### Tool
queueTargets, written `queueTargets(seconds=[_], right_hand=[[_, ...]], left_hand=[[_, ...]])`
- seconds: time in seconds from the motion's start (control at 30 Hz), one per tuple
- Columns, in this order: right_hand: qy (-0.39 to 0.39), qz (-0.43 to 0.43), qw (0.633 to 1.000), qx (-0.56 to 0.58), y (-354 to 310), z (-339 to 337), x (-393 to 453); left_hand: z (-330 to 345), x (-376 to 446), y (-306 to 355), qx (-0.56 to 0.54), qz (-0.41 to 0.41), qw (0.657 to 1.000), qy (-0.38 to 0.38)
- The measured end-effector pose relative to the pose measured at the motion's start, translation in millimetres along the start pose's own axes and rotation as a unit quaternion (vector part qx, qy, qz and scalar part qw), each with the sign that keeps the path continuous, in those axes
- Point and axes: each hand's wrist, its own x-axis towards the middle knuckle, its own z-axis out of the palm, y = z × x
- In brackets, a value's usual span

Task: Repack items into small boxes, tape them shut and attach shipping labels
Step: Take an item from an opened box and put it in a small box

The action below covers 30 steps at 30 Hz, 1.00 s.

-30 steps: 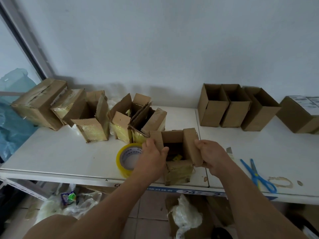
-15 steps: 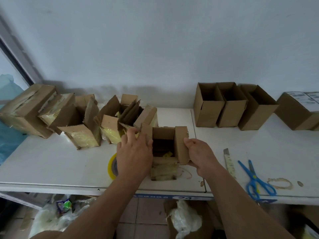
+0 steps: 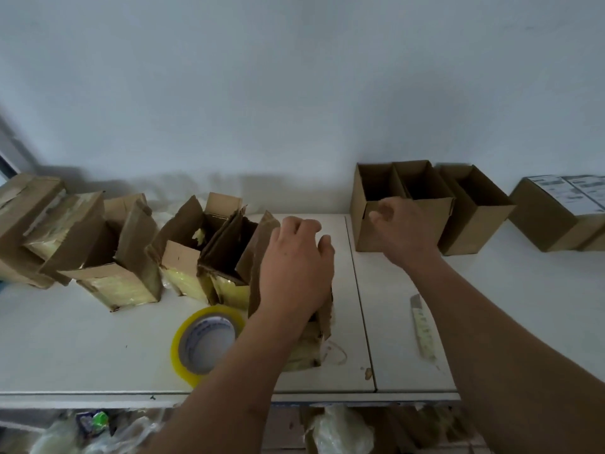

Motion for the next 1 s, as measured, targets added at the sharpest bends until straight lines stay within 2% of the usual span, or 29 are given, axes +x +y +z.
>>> queueTargets(seconds=[0.1, 0.23, 0.4, 0.53, 0.63, 0.77, 0.87, 1.0], right_hand=[[0.023, -0.057, 0.995, -0.084, 8.2, 3.5, 25.3], [-0.037, -0.054, 0.982, -0.177, 16.1, 2.0, 42.2], [-0.023, -0.084, 0.98, -0.178, 23.6, -2.6, 35.5], [-0.029, -0.085, 0.981, -0.174, 16.6, -12.4, -4.2], [-0.053, -0.083, 0.979, -0.181, 12.7, -20.2, -53.5], [-0.106, -0.074, 0.971, -0.201, 5.9, -33.0, -112.3], [-0.133, -0.081, 0.966, -0.207, -4.1, -43.9, -133.3], [-0.186, -0.095, 0.951, -0.228, -13.4, -52.5, -146.4]], left_hand=[[11.8, 13.7, 12.7, -0.033, -0.017, 0.999, -0.01], [19.1, 29.5, 18.9, -0.087, -0.046, 0.995, -0.027], [18.4, 33.6, 17.6, -0.122, -0.07, 0.988, -0.065], [14.2, 27.3, 20.5, -0.146, -0.069, 0.983, -0.082], [12.6, 18.7, 19.6, -0.12, -0.051, 0.987, -0.092], [8.4, 6.4, 15.5, -0.033, 0.0, 0.995, -0.095], [4.8, -4.5, 11.9, 0.021, 0.041, 0.993, -0.107], [0.1, -16.2, 3.5, 0.029, 0.061, 0.987, -0.143]])
